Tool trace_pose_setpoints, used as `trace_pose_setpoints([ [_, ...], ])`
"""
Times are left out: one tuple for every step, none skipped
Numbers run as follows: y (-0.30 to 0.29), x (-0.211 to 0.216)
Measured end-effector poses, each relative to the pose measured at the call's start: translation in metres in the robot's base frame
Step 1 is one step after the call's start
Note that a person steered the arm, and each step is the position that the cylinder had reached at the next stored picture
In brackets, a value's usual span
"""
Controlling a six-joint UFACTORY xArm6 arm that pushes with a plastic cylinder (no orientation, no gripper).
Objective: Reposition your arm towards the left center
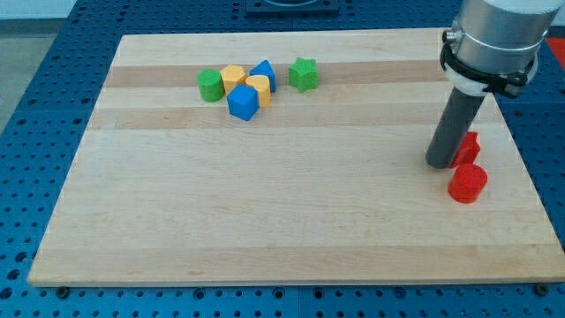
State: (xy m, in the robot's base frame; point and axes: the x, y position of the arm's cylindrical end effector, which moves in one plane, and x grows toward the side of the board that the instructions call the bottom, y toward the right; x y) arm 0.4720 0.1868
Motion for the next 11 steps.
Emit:
trace_pose_setpoints([
  [0.001,0.0],
  [0.001,0.0],
  [-0.039,0.0],
  [-0.104,-0.001],
  [-0.146,-0.001],
  [-0.193,-0.001],
  [-0.215,-0.001],
  [-0.306,-0.01],
  [-0.36,-0.02],
  [-0.386,-0.021],
  [-0.386,-0.076],
])
